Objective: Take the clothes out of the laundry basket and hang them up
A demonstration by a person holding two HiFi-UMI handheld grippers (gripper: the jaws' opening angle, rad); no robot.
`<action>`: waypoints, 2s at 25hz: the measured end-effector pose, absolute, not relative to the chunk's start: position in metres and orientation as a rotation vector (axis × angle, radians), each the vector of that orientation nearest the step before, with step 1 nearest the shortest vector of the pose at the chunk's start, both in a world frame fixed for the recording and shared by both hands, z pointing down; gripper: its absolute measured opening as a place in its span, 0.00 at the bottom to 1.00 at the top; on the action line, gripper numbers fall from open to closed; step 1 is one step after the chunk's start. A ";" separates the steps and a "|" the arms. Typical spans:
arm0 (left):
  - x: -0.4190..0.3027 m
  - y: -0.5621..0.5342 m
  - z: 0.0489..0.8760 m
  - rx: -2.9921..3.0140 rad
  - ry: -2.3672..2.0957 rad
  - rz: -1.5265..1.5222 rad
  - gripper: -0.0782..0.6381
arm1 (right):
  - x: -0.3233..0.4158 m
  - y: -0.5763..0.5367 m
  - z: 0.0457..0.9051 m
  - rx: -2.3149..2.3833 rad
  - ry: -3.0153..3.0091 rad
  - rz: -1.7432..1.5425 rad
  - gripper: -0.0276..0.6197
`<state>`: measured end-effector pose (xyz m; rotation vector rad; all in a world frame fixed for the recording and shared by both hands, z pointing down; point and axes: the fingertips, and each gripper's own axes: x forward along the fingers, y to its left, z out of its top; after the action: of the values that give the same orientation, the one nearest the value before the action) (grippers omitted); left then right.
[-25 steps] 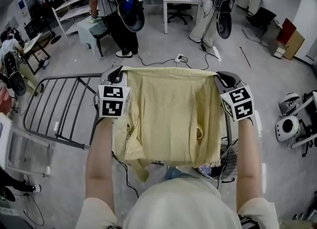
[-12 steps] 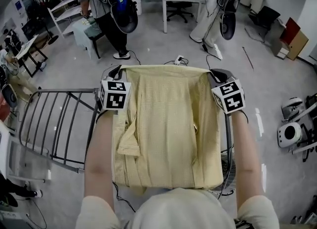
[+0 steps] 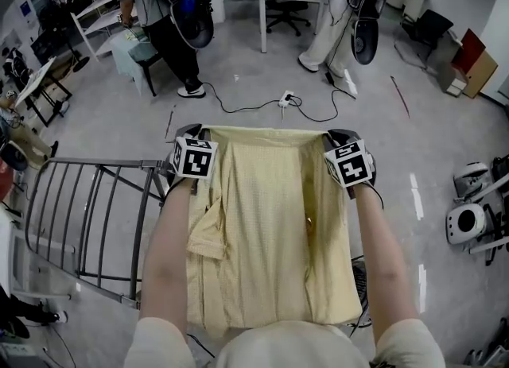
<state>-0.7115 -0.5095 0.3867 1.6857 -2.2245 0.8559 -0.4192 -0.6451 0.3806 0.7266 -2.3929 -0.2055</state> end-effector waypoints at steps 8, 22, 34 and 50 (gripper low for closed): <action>-0.712 -0.488 0.470 1.593 -1.927 0.926 0.39 | -0.405 -0.645 0.473 0.666 -2.149 0.117 0.22; -0.694 -0.428 0.431 1.570 -1.994 0.736 0.52 | -0.380 -0.584 0.440 0.748 -2.252 0.095 0.30; -0.606 -0.320 0.374 1.687 -2.128 0.461 0.25 | -0.336 -0.458 0.384 0.888 -2.434 0.054 0.11; -0.419 -0.126 0.349 1.902 -2.041 0.304 0.12 | -0.213 -0.230 0.367 0.967 -2.554 0.081 0.05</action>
<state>-0.4190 -0.1262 0.3493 1.9016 -2.0406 0.3040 -0.2131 -0.2299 0.3668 0.9667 -2.5541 0.0807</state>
